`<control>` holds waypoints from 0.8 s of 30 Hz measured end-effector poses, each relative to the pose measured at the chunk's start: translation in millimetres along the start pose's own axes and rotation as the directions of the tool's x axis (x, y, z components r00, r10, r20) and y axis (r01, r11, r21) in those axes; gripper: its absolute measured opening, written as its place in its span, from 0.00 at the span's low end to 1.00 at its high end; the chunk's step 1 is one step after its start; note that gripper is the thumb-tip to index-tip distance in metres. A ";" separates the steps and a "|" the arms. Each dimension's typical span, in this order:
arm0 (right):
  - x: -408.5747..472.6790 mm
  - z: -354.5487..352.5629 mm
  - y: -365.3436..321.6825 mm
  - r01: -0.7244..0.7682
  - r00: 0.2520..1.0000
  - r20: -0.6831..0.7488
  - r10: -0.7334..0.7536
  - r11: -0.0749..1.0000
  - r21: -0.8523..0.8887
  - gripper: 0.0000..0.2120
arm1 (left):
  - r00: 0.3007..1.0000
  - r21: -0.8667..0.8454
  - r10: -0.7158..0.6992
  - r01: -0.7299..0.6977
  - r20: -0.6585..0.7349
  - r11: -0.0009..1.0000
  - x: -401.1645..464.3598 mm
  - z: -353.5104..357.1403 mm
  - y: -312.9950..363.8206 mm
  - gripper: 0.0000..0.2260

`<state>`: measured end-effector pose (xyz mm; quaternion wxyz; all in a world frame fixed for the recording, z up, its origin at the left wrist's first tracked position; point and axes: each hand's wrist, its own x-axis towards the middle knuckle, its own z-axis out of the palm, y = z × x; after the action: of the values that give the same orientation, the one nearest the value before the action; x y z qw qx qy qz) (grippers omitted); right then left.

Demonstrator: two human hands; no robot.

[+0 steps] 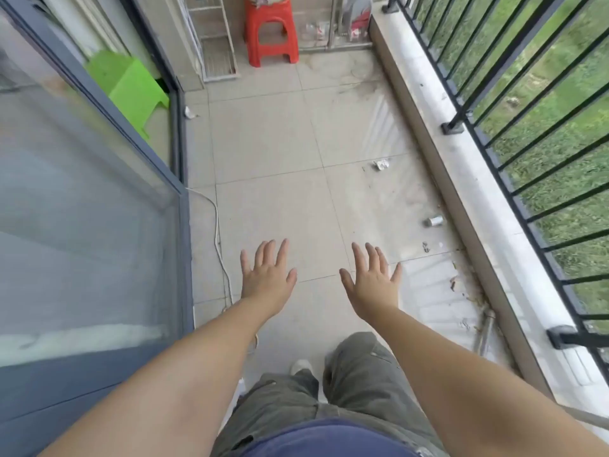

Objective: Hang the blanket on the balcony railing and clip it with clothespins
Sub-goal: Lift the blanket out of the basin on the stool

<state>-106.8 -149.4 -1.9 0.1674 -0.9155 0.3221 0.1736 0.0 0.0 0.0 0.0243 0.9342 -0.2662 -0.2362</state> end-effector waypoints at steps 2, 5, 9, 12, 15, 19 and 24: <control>20.2 -8.3 -0.9 0.019 1.000 -0.003 -0.019 0.999 -0.045 0.27 | 1.000 -0.018 -0.005 0.005 -0.001 1.000 21.2 -10.3 1.4 0.26; 62.5 -25.1 2.3 0.008 1.000 -0.011 -0.009 0.998 -0.063 0.27 | 0.999 -0.010 0.044 -0.044 -0.006 0.999 61.0 -25.9 10.4 0.27; 136.8 -57.6 5.1 0.018 1.000 -0.024 -0.019 0.997 -0.076 0.27 | 0.993 0.040 0.114 -0.114 -0.011 0.993 130.2 -54.4 24.8 0.26; 201.3 -94.1 2.1 0.057 0.998 -0.018 -0.059 0.994 -0.088 0.27 | 0.993 0.058 0.114 -0.113 -0.008 0.992 192.3 -90.8 35.7 0.26; 265.8 -133.1 -5.0 0.089 0.995 -0.044 -0.094 0.990 -0.113 0.27 | 0.996 0.028 0.064 -0.062 -0.069 0.998 253.2 -133.0 47.2 0.26; 348.3 -178.3 -27.7 0.117 0.991 -0.048 -0.124 0.984 -0.135 0.26 | 0.990 -0.026 0.011 -0.015 -0.139 1.000 325.2 -182.5 52.7 0.26; 454.6 -215.8 -86.6 0.238 0.970 -0.009 -0.243 0.956 -0.174 0.26 | 0.992 -0.006 -0.059 0.058 -0.115 0.998 414.8 -222.4 16.5 0.25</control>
<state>327.5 -417.6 12.2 0.1028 -0.9614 0.1947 0.1653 402.7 -243.1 22.5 0.0341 0.9536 -0.2366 -0.1832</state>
